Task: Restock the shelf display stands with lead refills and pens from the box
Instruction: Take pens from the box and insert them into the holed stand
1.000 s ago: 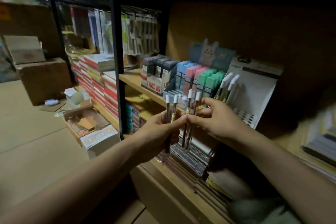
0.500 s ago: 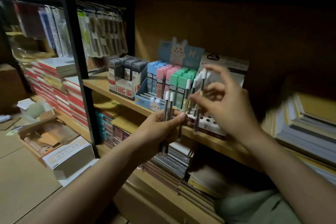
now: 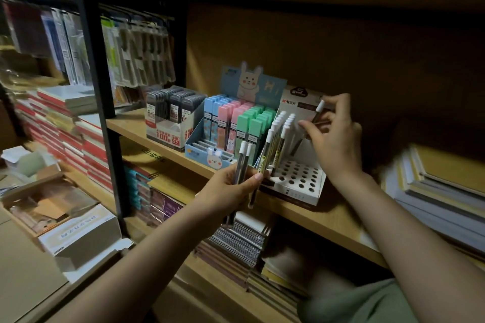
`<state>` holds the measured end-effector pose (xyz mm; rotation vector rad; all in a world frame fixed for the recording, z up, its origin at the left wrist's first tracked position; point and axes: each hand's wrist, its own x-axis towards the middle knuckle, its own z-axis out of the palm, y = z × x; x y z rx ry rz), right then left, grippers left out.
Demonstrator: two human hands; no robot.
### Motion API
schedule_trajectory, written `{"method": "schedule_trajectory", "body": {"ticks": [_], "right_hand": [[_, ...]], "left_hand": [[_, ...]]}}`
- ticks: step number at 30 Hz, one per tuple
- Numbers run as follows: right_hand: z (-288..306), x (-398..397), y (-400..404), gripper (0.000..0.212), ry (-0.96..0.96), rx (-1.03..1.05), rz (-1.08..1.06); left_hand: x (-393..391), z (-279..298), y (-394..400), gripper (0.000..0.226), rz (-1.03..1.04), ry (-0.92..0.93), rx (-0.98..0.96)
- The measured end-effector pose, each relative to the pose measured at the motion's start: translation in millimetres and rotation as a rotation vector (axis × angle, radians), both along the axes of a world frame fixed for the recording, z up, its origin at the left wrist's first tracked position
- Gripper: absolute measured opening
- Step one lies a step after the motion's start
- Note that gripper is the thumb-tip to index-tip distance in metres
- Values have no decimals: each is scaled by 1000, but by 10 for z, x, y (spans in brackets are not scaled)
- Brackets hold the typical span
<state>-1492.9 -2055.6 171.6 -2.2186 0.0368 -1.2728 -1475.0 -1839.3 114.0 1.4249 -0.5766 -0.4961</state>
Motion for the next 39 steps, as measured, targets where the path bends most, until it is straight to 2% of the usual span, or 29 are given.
{"method": "schedule_trajectory", "body": {"ticks": [4, 8, 10, 13, 20, 25, 32, 35, 39], "right_hand": [[-35, 18, 34, 46, 17, -41, -27], [33, -27, -28, 31, 46, -62, -14], [56, -53, -43, 29, 52, -53, 4], [69, -67, -21, 27, 68, -20, 6], [95, -69, 12, 29, 86, -57, -1], [93, -31, 36, 26, 127, -54, -12], [73, 16, 103, 28, 176, -107, -70], [31, 4, 127, 33, 237, -149, -105], [58, -105, 143, 43, 217, -124, -108]], "left_hand": [[3, -2, 12, 10, 11, 6, 5], [-5, 17, 8, 18, 15, 26, -1], [-9, 18, 0, 27, 31, 31, 3], [-15, 21, -10, 25, 24, 43, 6], [-2, 3, 5, 19, 8, 53, -2], [-17, 14, -1, 32, 23, 61, 1], [-36, 36, 3, 32, 26, 54, 25], [-52, 41, 6, 33, 29, 59, 13], [-93, 81, 13, 21, 19, 5, -12]]}}
